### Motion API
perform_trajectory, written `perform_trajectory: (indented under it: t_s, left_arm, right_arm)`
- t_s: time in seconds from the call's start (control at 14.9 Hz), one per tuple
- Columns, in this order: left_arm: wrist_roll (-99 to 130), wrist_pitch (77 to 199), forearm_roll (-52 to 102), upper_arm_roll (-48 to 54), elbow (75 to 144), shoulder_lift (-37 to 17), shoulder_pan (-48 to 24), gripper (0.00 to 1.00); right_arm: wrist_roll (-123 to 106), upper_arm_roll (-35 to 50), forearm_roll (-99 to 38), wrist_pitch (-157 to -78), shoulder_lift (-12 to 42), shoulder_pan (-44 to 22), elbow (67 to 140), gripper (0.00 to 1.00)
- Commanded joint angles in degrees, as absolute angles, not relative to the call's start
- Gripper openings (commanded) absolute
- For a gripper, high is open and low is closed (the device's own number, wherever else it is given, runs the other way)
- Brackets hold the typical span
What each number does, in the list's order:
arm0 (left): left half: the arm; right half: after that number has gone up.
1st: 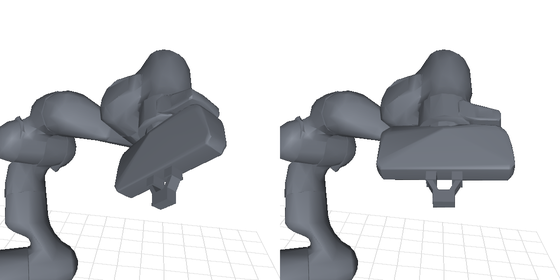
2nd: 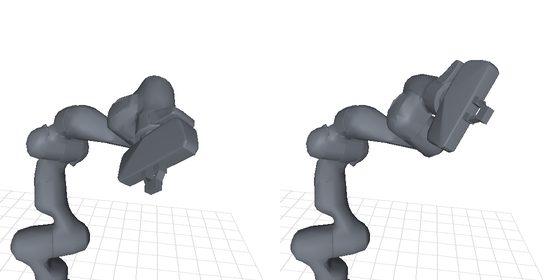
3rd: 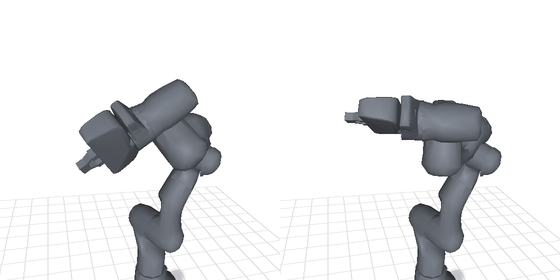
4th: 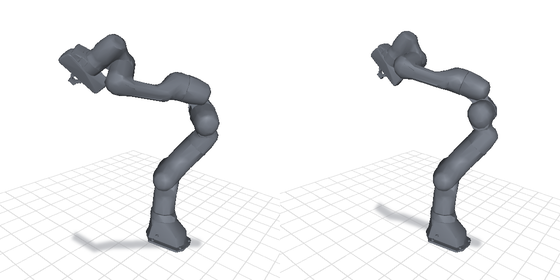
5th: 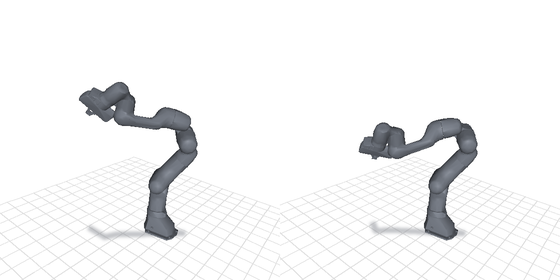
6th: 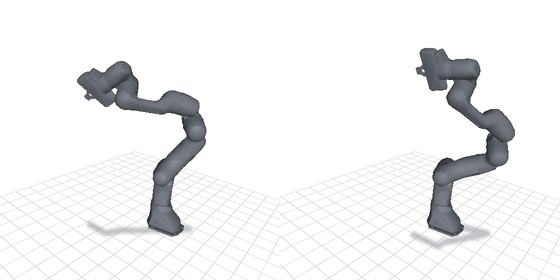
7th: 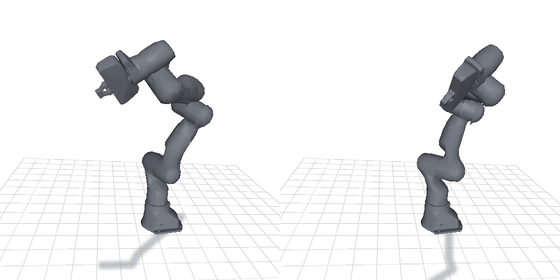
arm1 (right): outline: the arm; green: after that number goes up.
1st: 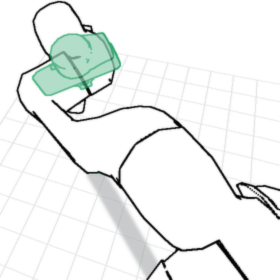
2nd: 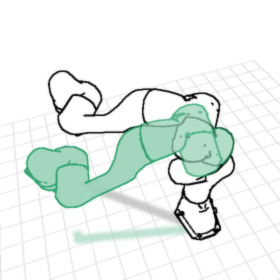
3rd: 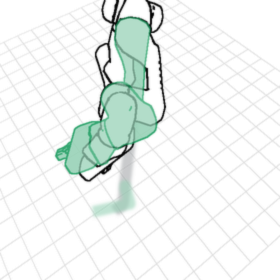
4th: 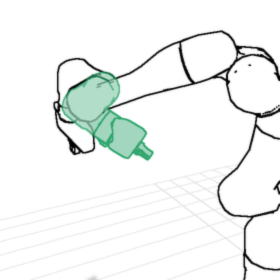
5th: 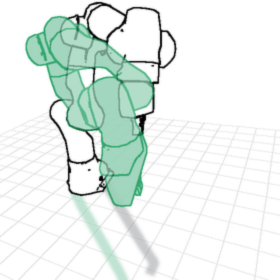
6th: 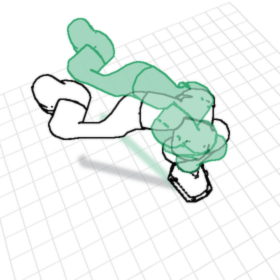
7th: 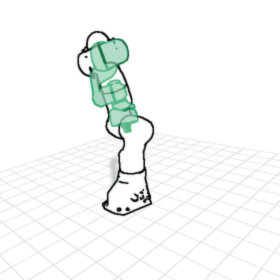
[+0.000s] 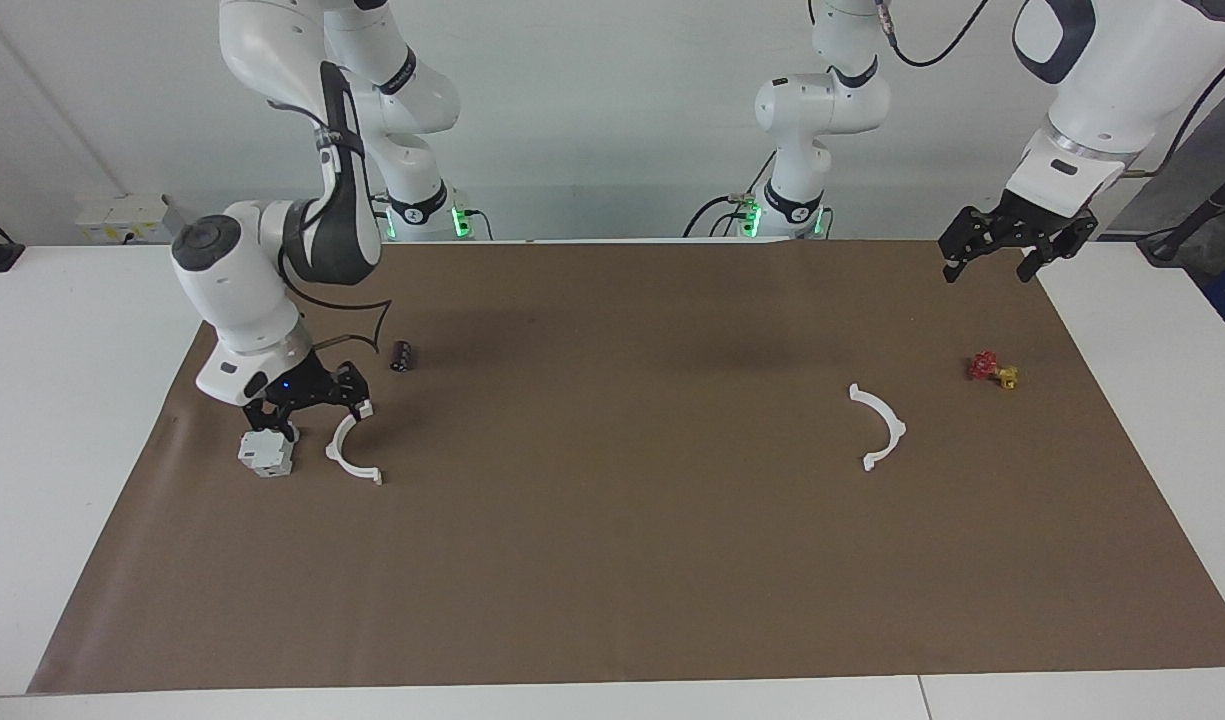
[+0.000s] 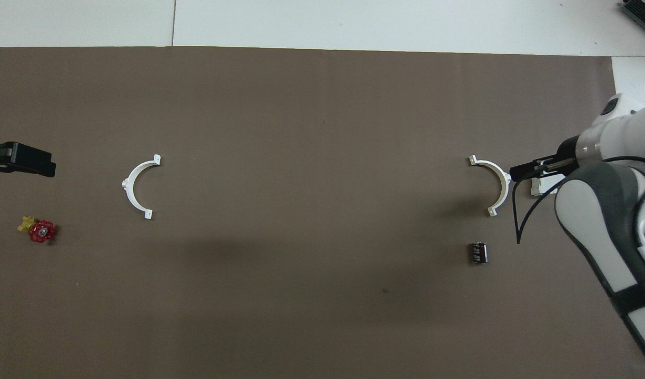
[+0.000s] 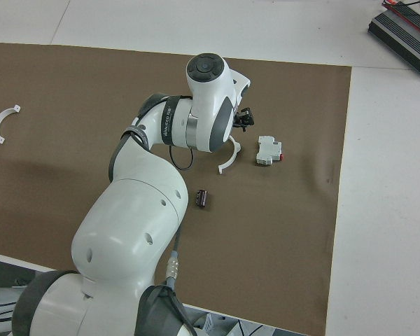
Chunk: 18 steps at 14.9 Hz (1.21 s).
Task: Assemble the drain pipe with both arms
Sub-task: 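Reach the right gripper to the white half-ring nearer it and grasp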
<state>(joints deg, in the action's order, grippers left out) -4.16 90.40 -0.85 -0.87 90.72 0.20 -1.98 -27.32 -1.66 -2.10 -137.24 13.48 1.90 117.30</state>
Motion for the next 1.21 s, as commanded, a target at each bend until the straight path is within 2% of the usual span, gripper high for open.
perform_trajectory:
  t_s: [0.0,0.2,0.27,0.4,0.54,0.61,0.87,1.14]
  left_arm:
    - [-4.31,89.65,-1.23,-0.62,90.88,0.97,-1.58,1.00]
    - [-4.31,89.65,-1.23,-0.62,90.88,0.97,-1.58,1.00]
    - [-4.31,89.65,-1.23,-0.62,90.88,0.97,-1.58,1.00]
    - [-4.31,89.65,-1.23,-0.62,90.88,0.97,-1.58,1.00]
    - [-4.31,89.65,-1.23,-0.62,90.88,0.97,-1.58,1.00]
    - [-4.31,89.65,-1.23,-0.62,90.88,0.97,-1.58,1.00]
    - [-4.31,89.65,-1.23,-0.62,90.88,1.14,-1.58,1.00]
    - [-4.31,89.56,-1.23,-0.62,90.88,1.14,-1.58,1.00]
  right_arm:
    - [-34.61,-1.32,-3.43,-142.20,14.85,3.43,119.88,1.00]
    - [-38.67,-1.23,-3.43,-143.69,15.82,4.48,121.73,0.97]
    - [-38.76,-1.23,-3.43,-144.14,16.26,4.48,121.73,0.91]
    - [-38.85,-1.23,-3.43,-144.31,16.61,4.48,121.73,0.74]
    - [-38.67,-1.23,-3.43,-144.32,16.70,4.48,121.64,0.19]
    - [-38.24,-1.23,-3.43,-144.32,16.79,4.05,121.38,0.00]
    - [-29.82,-1.05,-3.95,-143.09,17.49,2.82,118.05,0.00]
    - [-9.56,-0.97,-3.78,-133.71,16.53,-1.04,111.90,0.00]
